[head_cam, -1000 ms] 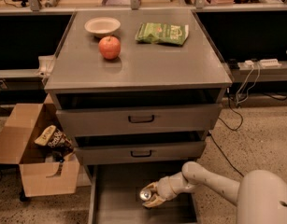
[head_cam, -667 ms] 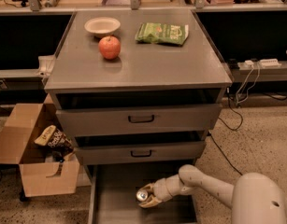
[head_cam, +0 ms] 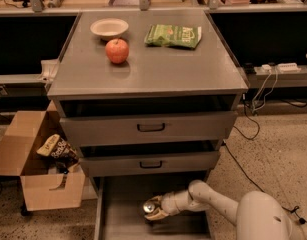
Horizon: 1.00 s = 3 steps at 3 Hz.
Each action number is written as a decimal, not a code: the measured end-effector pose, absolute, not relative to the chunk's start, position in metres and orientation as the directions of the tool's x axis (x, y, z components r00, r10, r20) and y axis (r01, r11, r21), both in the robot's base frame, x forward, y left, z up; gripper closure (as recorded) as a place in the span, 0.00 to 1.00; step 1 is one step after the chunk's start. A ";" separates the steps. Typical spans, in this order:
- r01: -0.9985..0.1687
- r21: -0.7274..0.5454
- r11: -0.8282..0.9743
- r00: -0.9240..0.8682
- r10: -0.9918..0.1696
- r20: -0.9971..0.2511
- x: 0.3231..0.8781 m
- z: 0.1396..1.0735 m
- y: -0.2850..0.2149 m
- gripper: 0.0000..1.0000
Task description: Place redbull can into bottom drawer
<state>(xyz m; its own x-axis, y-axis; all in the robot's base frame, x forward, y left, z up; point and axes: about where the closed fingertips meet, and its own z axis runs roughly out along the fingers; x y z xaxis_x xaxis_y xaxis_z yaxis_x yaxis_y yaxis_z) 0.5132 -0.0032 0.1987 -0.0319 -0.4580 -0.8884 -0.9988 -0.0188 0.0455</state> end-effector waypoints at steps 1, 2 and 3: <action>-0.998 0.056 0.007 -0.054 -0.441 -0.896 0.523 0.186 0.000 1.00; -0.997 0.069 0.023 -0.072 -0.432 -0.899 0.530 0.176 0.000 1.00; -0.997 0.069 0.026 -0.073 -0.432 -0.899 0.531 0.175 0.000 0.83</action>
Offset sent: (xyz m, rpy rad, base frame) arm 0.0277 -0.0011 -0.0326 0.0314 0.0314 -0.0709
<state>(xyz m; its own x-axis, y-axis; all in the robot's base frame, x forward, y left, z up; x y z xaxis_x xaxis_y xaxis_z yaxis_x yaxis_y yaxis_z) 0.5310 0.0001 0.1751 -0.0734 -0.4315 -0.8991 -0.9973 0.0264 0.0687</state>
